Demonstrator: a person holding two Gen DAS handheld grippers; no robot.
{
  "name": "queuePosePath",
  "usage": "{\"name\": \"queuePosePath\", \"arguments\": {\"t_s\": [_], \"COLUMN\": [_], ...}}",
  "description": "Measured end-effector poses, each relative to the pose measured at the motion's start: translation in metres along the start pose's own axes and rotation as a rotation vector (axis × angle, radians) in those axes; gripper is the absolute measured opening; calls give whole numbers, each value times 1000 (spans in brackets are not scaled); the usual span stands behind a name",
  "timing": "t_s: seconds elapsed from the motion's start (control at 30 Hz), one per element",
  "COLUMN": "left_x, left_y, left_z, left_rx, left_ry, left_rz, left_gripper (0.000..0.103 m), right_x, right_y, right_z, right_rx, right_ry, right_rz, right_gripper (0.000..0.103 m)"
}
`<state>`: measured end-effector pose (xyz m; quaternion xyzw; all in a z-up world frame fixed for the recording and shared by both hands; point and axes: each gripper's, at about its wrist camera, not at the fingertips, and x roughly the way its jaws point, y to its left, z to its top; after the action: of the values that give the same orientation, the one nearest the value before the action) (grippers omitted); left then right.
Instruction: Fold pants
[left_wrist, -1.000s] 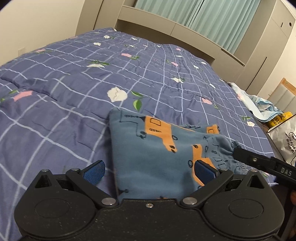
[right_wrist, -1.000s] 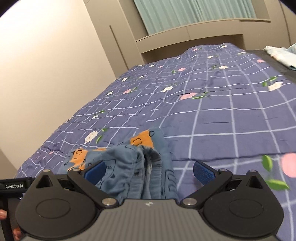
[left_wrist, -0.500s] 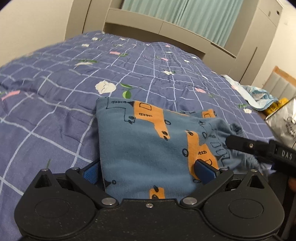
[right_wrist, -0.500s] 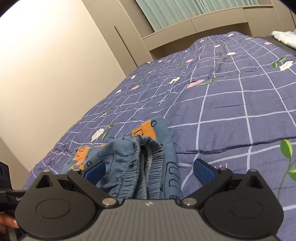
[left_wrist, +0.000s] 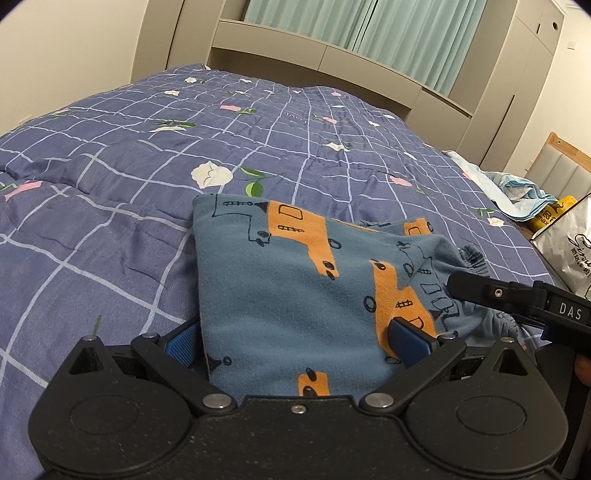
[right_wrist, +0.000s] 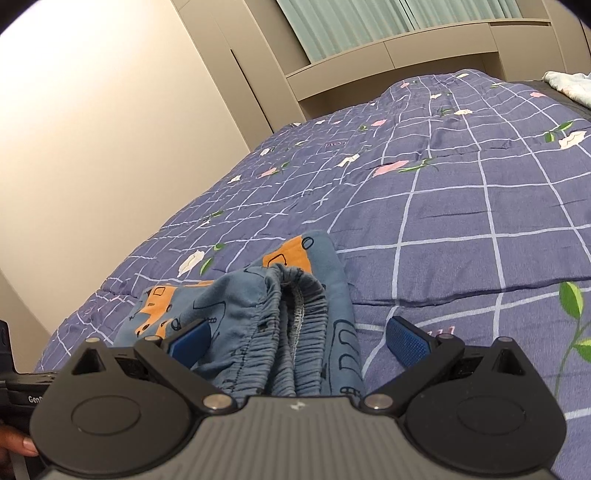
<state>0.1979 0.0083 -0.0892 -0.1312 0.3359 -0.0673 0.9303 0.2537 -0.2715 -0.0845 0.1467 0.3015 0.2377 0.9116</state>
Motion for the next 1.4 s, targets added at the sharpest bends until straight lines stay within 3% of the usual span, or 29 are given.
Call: {"name": "queuePosePath", "arguments": {"t_s": [0.3, 0.43, 0.5, 0.6, 0.73, 0.8, 0.93, 1.0, 1.23, 1.4], "left_x": [0, -4, -6, -9, -13, -15, -16, -17, -9, -1], "left_y": [0, 4, 6, 11, 17, 17, 14, 13, -3, -7], "left_z": [0, 3, 4, 6, 8, 12, 21, 28, 47, 46], "left_rx": [-1, -29, -54, -87, -115, -111, -87, -69, 6, 7], "left_ry": [1, 10, 18, 22, 21, 17, 9, 1, -19, 2], "left_rz": [-2, -16, -23, -26, -37, -40, -32, -39, -95, -92], "left_gripper": [103, 102, 101, 92, 66, 55, 31, 24, 21, 26], "right_x": [0, -4, -5, -7, -13, -17, -28, -35, -63, -64], "right_y": [3, 3, 3, 7, 10, 11, 10, 13, 28, 24], "right_z": [-1, -2, -2, -1, -2, -3, -6, -7, -11, -19], "right_rx": [-10, -1, 0, -11, 17, 42, 93, 97, 111, 142], "right_ry": [-5, -19, -15, -6, -21, -39, -70, -86, -146, -128], "right_rz": [-9, -11, 5, 8, 3, -10, -15, -40, -139, -185], "right_gripper": [101, 84, 68, 57, 47, 33, 23, 20, 18, 21]}}
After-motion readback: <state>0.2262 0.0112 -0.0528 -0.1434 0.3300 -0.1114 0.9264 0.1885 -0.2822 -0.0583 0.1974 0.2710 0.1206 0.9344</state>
